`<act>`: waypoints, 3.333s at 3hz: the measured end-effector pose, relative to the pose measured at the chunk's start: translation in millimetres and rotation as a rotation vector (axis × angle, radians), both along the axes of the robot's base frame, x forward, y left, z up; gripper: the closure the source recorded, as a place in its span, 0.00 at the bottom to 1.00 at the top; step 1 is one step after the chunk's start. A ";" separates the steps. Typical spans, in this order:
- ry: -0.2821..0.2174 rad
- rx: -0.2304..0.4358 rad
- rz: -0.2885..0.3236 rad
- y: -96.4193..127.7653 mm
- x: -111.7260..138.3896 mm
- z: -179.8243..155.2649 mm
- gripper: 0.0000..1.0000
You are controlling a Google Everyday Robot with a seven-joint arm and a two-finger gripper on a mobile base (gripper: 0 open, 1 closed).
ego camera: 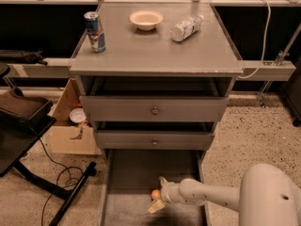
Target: Pick orange from bottom drawer and place on counter
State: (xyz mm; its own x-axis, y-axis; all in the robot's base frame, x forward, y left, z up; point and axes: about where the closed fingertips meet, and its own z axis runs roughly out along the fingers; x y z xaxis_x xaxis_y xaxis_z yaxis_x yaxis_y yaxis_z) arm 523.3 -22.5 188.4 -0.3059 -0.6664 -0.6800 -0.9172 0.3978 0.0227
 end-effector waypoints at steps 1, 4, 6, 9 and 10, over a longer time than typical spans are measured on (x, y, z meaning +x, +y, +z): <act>0.028 0.009 -0.020 1.5 7.4 -37.1 0.00; 0.037 0.010 -0.016 4.7 21.5 -67.7 0.49; -0.005 0.010 0.023 9.6 12.8 -18.3 0.96; -0.021 0.079 0.279 3.2 8.1 313.9 1.00; -0.021 0.038 0.331 -4.5 13.5 397.2 1.00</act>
Offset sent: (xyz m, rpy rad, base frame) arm 0.0240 -0.0093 -0.0697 -0.0007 0.0385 -0.0403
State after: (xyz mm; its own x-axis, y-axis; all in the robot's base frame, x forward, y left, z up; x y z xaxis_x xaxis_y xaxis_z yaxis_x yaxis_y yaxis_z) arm 536.8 -27.1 585.6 -0.0626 -0.7015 -0.7100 -0.9969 0.0774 0.0113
